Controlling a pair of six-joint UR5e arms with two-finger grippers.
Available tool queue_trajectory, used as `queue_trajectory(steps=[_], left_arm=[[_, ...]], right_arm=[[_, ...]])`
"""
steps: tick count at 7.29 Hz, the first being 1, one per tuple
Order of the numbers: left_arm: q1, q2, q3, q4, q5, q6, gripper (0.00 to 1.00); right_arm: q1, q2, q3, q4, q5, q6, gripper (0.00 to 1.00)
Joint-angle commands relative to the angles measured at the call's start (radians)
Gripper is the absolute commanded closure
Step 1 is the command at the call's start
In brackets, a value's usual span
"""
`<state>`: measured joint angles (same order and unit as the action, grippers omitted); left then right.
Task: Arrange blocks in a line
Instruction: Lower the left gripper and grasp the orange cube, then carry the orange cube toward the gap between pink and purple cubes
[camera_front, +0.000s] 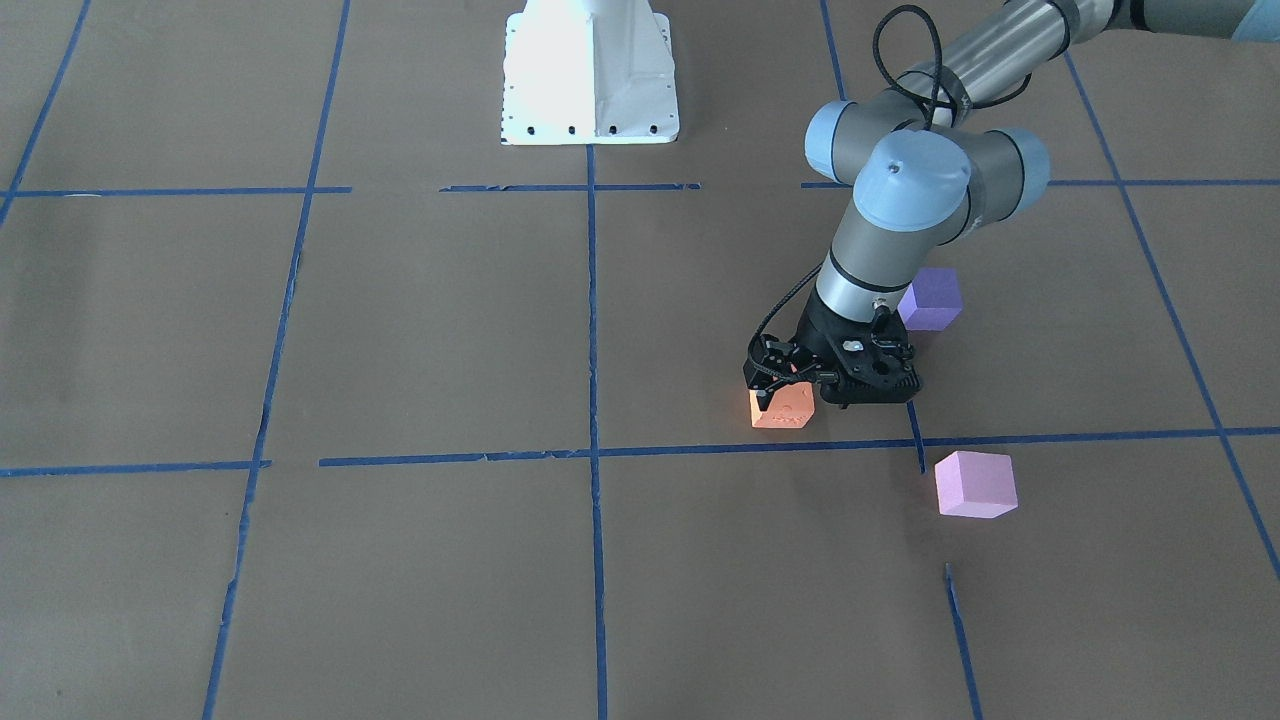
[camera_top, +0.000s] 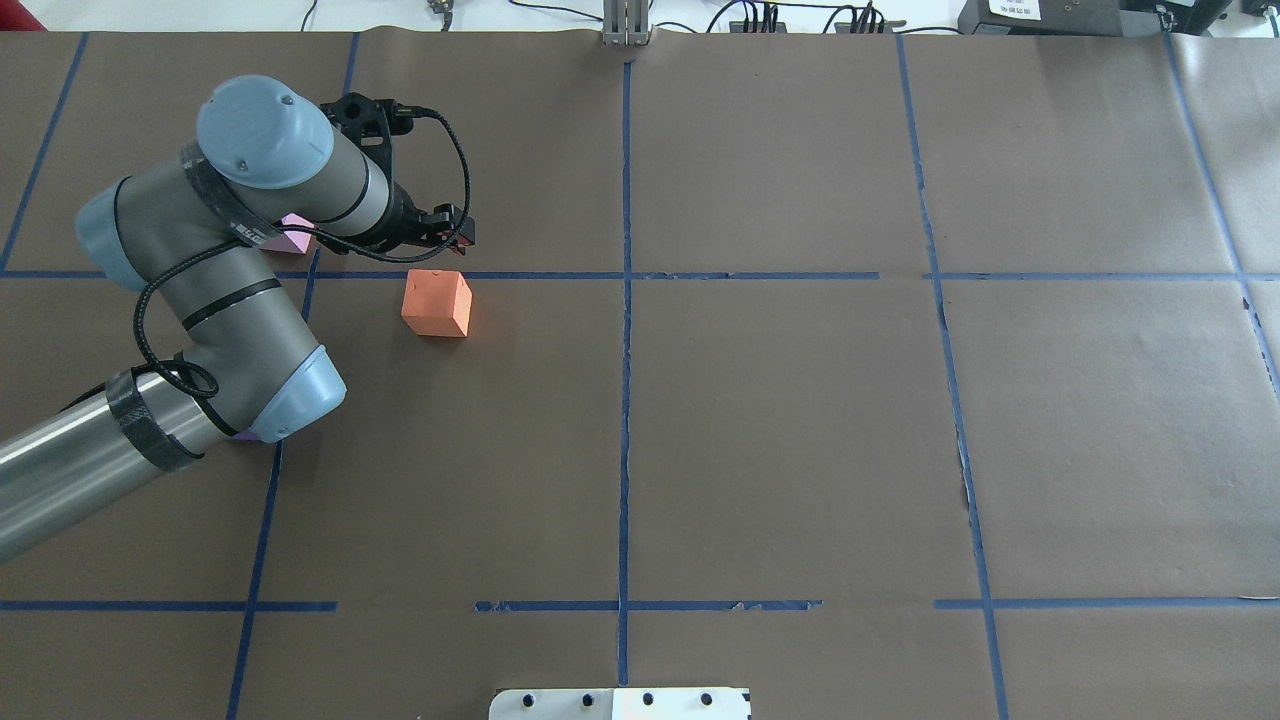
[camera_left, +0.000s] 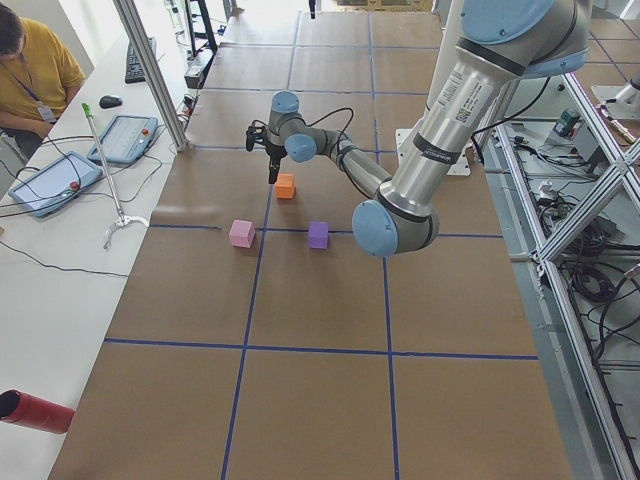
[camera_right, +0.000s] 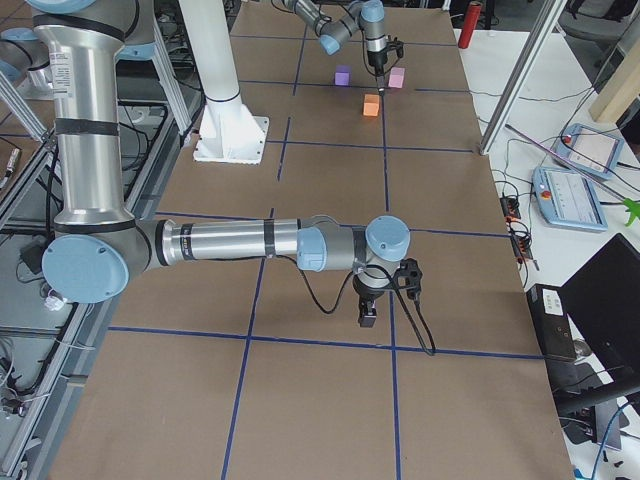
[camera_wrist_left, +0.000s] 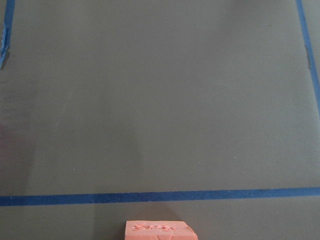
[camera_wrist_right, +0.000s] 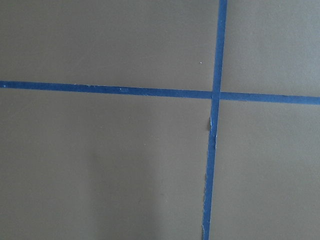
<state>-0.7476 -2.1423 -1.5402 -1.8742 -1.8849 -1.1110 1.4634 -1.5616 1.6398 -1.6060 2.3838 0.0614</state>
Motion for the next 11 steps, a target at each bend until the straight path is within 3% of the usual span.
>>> queue_trajectory(steps=[1,3,4,5,6,7,9,11], left_arm=[[0.052,-0.005,0.014,0.012,0.027,-0.007,0.00],[0.097,-0.001,0.058,0.007,0.024,-0.001,0.01],[0.096,0.005,0.069,0.000,0.023,0.006,0.17],[0.093,0.006,0.069,0.006,0.015,0.017,0.48],[0.073,0.002,0.058,0.007,0.006,0.022,0.54],[0.029,0.005,0.043,0.010,-0.088,0.035,0.69],[-0.068,0.112,-0.044,0.013,-0.132,0.190,0.71],[-0.116,0.258,-0.054,0.007,-0.154,0.305,0.68]], right_arm=[[0.000,0.000,-0.001,0.000,0.000,0.000,0.00],[0.000,0.000,0.000,0.000,0.000,0.000,0.00],[0.000,0.000,0.000,0.000,0.000,0.000,0.00],[0.000,0.000,0.000,0.000,0.000,0.000,0.00],[0.000,0.000,-0.001,0.000,0.000,0.000,0.00],[0.000,0.000,-0.002,0.000,0.000,0.000,0.00],[0.000,0.000,-0.002,0.000,0.000,0.000,0.00],[0.000,0.000,-0.001,0.000,0.000,0.000,0.00]])
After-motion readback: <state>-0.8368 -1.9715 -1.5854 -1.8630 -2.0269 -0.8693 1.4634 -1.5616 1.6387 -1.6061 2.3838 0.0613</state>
